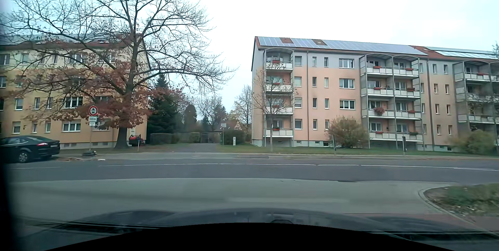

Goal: Follow the waypoints while adhering to traffic rules and regulations

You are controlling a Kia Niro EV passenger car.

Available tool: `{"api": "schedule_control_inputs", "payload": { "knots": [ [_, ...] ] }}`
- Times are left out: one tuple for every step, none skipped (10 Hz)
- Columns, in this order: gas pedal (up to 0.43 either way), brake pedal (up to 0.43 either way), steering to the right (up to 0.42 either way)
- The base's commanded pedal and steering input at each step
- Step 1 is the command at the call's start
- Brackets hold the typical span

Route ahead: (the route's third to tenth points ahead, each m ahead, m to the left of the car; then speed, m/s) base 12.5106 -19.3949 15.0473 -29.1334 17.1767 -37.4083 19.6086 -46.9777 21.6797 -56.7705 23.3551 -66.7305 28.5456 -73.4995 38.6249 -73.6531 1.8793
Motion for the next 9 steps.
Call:
{"api": "schedule_control_inputs", "payload": {
  "knots": [
    [0.0,0.0,-0.011],
    [0.0,0.0,-0.01],
    [0.028,0.0,-0.011],
    [0.059,0.0,-0.01],
    [0.079,0.0,-0.011],
    [0.079,0.0,-0.011],
    [0.079,0.0,-0.011],
    [0.079,0.0,-0.011],
    [0.079,0.0,-0.01]
  ]
}}
